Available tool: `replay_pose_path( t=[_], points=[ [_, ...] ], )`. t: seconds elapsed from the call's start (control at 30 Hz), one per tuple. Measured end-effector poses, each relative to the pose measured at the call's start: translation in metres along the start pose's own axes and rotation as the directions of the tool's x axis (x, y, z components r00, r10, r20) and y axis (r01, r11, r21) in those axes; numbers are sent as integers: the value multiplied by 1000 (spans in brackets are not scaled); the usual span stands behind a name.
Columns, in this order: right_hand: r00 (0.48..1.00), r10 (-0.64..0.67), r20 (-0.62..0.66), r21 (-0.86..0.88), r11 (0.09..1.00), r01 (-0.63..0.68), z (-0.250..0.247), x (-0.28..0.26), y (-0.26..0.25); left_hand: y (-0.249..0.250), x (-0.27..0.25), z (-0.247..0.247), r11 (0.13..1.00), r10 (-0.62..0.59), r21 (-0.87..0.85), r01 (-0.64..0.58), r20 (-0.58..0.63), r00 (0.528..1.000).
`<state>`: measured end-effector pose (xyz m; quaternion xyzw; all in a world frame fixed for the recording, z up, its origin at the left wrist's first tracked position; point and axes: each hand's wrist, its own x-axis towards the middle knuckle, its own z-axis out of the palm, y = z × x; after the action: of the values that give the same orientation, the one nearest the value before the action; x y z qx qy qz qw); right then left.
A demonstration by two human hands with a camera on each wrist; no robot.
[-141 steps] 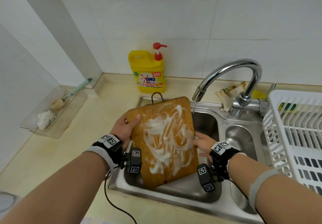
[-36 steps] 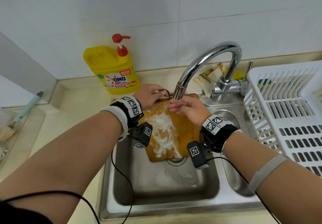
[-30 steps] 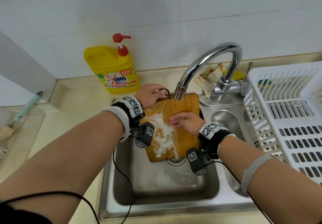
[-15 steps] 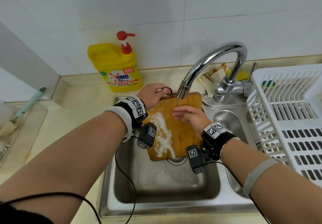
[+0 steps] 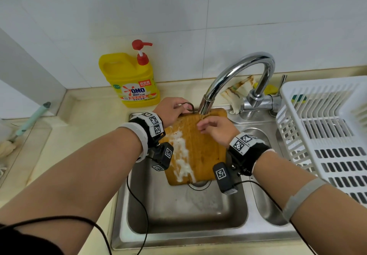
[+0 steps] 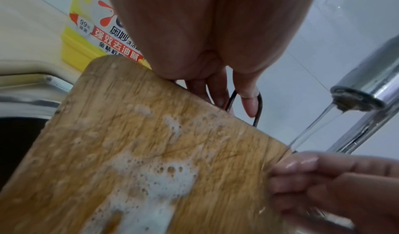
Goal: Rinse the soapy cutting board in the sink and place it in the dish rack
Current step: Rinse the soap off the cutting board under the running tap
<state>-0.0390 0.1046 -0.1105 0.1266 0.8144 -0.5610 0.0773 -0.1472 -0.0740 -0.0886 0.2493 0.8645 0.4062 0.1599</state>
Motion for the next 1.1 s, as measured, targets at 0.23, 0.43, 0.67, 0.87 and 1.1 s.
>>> replay_pose_path(
  t=[0.23, 0.43, 0.67, 0.87, 1.1],
  points=[
    [966, -163, -199, -548, 836, 28, -36, -3, -8, 2, -3, -1, 1000, 29, 0, -29, 19, 999],
    [997, -81, -15, -616, 786, 55, -39, 3, -4, 15, -11, -1, 993, 69, 87, -79, 112, 991],
    [996, -4, -93, -536, 843, -46, -46, -27, 22, -16, -21, -5, 978, -139, 173, 119, 112, 984],
    [992, 69, -107, -561, 819, -118, -46, -38, 20, -30, -25, 19, 967, -234, 117, 226, 55, 971],
    [983, 181, 28, -697, 709, -111, -45, -32, 5, -22, -21, 28, 980, -179, -97, 175, -25, 984]
  ],
)
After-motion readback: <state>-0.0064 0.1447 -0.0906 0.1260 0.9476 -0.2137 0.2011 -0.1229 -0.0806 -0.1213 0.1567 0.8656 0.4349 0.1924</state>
